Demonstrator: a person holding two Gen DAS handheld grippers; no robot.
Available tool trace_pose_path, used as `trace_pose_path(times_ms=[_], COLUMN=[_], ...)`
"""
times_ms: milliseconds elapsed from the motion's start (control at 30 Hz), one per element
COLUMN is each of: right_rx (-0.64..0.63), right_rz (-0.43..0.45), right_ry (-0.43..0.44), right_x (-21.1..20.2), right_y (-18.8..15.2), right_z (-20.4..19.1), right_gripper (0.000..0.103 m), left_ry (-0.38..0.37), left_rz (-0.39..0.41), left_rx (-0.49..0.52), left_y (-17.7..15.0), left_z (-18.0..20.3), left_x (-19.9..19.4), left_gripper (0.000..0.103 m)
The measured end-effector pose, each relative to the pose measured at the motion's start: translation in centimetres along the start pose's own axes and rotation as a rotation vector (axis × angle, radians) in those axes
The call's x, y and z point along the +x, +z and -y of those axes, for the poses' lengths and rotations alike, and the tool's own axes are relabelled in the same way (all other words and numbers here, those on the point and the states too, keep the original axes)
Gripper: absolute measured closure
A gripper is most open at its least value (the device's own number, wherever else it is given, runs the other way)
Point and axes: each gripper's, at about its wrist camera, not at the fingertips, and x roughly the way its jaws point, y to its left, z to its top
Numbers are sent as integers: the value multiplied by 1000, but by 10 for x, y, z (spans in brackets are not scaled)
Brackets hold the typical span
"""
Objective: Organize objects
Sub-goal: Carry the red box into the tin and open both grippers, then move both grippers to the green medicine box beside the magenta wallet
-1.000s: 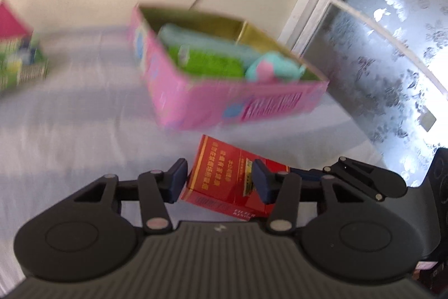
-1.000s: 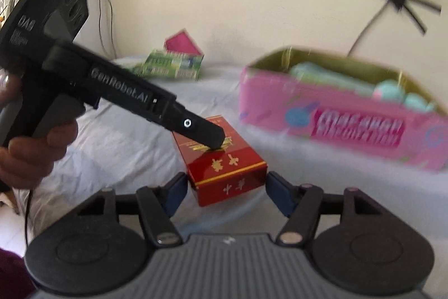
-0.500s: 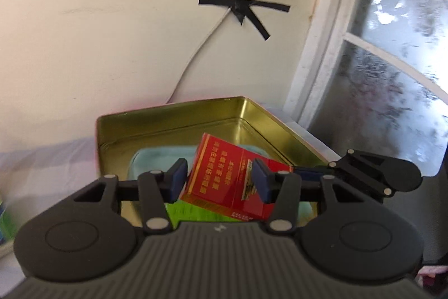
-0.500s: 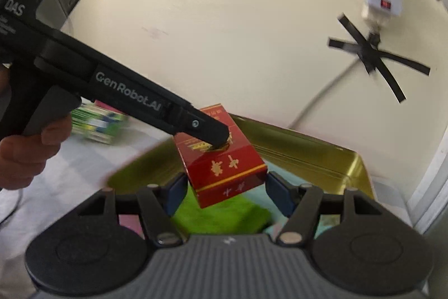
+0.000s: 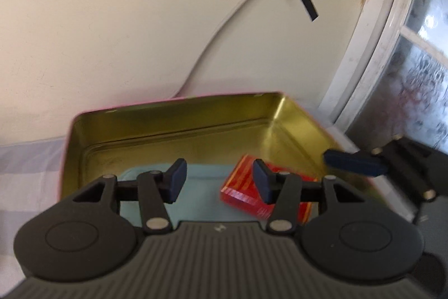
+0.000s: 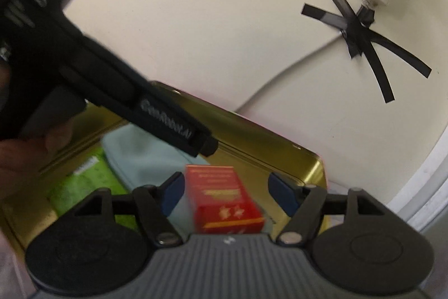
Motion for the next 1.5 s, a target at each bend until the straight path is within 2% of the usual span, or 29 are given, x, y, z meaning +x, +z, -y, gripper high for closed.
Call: trace_pose_path(times_ms=[133, 267, 467, 667, 833, 1033, 1467, 1500], right_rx=[73, 205, 405, 521, 516, 445, 249, 241], right_rz=[56, 134, 229, 207, 133, 62, -79, -91], right_ry=[16, 51, 112, 190, 223, 269, 401, 417], right_x=[-33, -74, -123, -140, -137, -123, -74, -68], right_y=[-9, -18, -46, -71, -80, -73, -37, -34], right_z=[-11, -22, -39, -63, -94, -137, -222, -228], right_gripper=[35, 35, 35, 35, 35, 35, 35, 34], left_ry=[114, 176, 225, 239, 279, 344, 519, 528], left_rz=[23, 51, 64, 46, 42, 19, -21, -17], left_rx=[81, 108, 100, 55, 22, -31, -206, -226], left_y=[-19, -43, -82, -113, -134, -152, -200, -203], left_z=[7, 7, -7, -25, -51, -94, -215, -224], left_x=[-30, -72, -122, -152, -167, -170, -191, -193], left_gripper=[48, 46, 44, 44, 43, 43, 43, 41])
